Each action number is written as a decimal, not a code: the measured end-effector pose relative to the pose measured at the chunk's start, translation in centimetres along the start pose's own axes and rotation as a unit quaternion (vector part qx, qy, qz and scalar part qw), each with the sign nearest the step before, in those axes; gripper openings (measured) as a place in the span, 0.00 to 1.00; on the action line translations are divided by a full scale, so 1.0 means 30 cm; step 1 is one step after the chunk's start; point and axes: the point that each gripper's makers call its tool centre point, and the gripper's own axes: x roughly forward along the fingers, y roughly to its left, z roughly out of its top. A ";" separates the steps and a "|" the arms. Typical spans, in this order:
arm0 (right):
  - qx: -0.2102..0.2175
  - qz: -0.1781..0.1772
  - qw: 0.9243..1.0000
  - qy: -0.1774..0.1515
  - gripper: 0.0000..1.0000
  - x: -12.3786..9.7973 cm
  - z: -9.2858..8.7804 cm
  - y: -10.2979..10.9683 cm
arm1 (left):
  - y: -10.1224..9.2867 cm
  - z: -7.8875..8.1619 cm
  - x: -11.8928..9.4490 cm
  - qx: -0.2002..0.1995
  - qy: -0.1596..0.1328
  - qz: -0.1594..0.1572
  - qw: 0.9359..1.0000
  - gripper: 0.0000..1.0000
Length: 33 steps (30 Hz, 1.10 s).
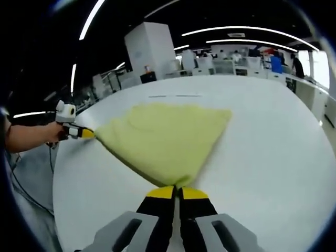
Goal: Fold the garment on the visible template until the final outline fits inside the template.
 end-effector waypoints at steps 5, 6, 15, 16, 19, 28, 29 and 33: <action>0.000 0.000 1.000 0.001 0.00 -0.003 -0.005 -0.005 | 0.005 0.003 0.002 0.006 0.000 0.002 1.000 0.00; 0.000 -0.002 1.000 0.000 0.00 -0.005 -0.004 -0.009 | 0.005 0.002 0.002 0.007 0.000 0.002 1.000 0.00; -0.002 -0.013 1.000 -0.001 0.00 -0.027 -0.005 -0.041 | 0.030 0.009 -0.023 0.015 0.001 0.006 1.000 0.00; -0.003 -0.013 1.000 -0.001 0.00 -0.029 -0.006 -0.043 | 0.030 0.009 -0.025 0.017 0.001 0.006 1.000 0.00; -0.004 -0.012 1.000 0.001 0.00 -0.032 -0.009 -0.042 | 0.022 0.004 -0.029 0.025 0.006 0.004 1.000 0.00; -0.010 -0.012 1.000 0.001 0.00 -0.080 -0.039 -0.027 | -0.020 -0.030 -0.045 0.036 0.013 -0.006 0.999 0.00; -0.011 -0.012 1.000 0.001 0.00 -0.087 -0.045 -0.024 | -0.025 -0.033 -0.047 0.036 0.014 -0.008 0.999 0.00; -0.015 -0.012 1.000 0.004 0.00 -0.130 -0.081 -0.008 | -0.060 -0.049 -0.054 0.042 0.017 -0.015 0.999 0.00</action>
